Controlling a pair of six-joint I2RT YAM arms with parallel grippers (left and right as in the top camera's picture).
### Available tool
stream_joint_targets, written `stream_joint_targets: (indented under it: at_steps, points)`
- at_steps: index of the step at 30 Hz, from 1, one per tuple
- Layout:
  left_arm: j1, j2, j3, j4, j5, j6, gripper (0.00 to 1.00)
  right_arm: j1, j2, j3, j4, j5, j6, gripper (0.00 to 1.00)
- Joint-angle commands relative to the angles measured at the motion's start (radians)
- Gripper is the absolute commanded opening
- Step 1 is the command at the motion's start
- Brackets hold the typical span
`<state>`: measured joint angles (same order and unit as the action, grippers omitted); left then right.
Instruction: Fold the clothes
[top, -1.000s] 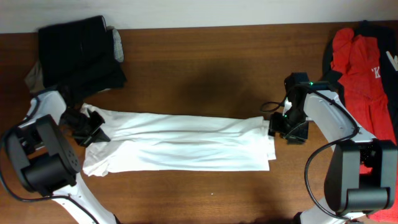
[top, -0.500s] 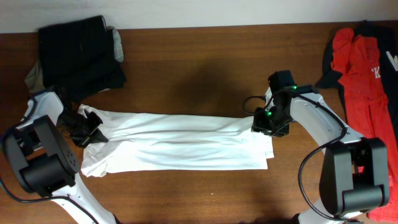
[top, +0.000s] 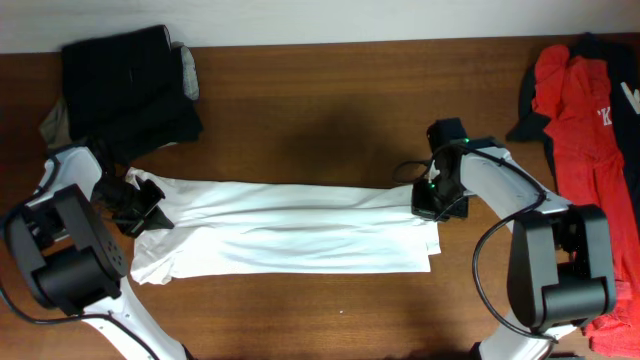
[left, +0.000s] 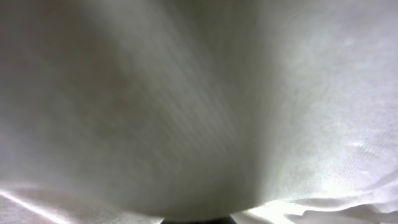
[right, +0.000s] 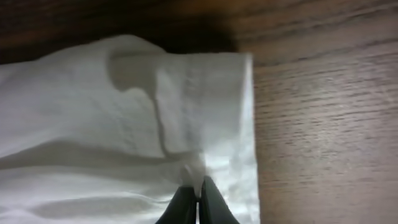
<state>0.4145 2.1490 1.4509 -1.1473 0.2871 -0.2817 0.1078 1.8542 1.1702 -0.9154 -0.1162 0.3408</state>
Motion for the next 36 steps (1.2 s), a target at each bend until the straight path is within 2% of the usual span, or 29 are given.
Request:
stream_joint_targets:
  at_steps: [1,5,7,9,10,12,15,16,17,18,21,25,27,28,34,36]
  points:
    - [0.027,0.119,0.005,-0.009,-0.259,-0.021,0.01,-0.038,0.007,0.007,-0.051,0.056,0.016,0.16]
    - [0.018,0.119,0.082,-0.105,-0.231,-0.021,0.01,-0.043,-0.004,0.06,-0.125,0.015,0.017,0.2]
    - [0.006,0.118,0.124,-0.148,-0.23,-0.021,0.01,-0.043,-0.031,0.087,-0.145,-0.02,0.07,0.32]
    - [-0.007,0.113,0.166,-0.184,-0.23,-0.021,0.02,-0.043,-0.059,0.098,-0.148,-0.04,0.087,0.59]
    - [-0.021,0.098,0.214,-0.229,-0.23,-0.021,0.06,-0.043,-0.094,0.106,-0.148,-0.061,0.087,0.98]
    - [-0.039,0.072,0.248,-0.255,-0.23,-0.021,0.14,-0.043,-0.12,0.109,-0.149,-0.061,0.087,0.99]
    - [-0.077,-0.001,0.283,-0.274,-0.23,-0.02,0.37,-0.043,-0.159,0.109,-0.159,-0.061,0.083,0.99]
    - [-0.092,-0.034,0.293,-0.276,-0.23,-0.02,0.62,-0.043,-0.168,0.109,-0.163,-0.06,0.082,0.99]
    - [-0.103,-0.062,0.299,-0.275,-0.23,-0.021,0.83,-0.044,-0.177,0.109,-0.167,-0.06,0.082,0.99]
    - [-0.123,-0.106,0.303,-0.275,-0.23,-0.021,0.87,-0.044,-0.185,0.109,-0.167,-0.06,0.082,0.99]
    - [-0.161,-0.176,0.303,-0.275,-0.23,-0.021,0.92,-0.067,-0.192,0.109,-0.167,-0.06,0.048,0.99]
    - [-0.198,-0.203,0.303,-0.28,-0.219,-0.021,0.97,-0.181,-0.191,0.109,-0.167,-0.06,-0.01,0.99]
    - [-0.217,-0.202,0.303,-0.278,-0.211,-0.021,0.99,-0.259,-0.188,0.108,-0.171,-0.146,-0.195,0.99]
    - [-0.224,-0.202,0.303,-0.274,-0.196,-0.021,0.99,-0.274,-0.183,0.103,-0.171,-0.191,-0.24,0.99]
    - [-0.242,-0.202,0.303,-0.269,-0.17,-0.021,0.99,-0.284,-0.11,0.037,-0.11,-0.287,-0.286,0.99]
    - [-0.245,-0.202,0.303,-0.275,-0.17,-0.021,0.99,-0.284,-0.087,0.017,-0.085,-0.349,-0.341,0.99]
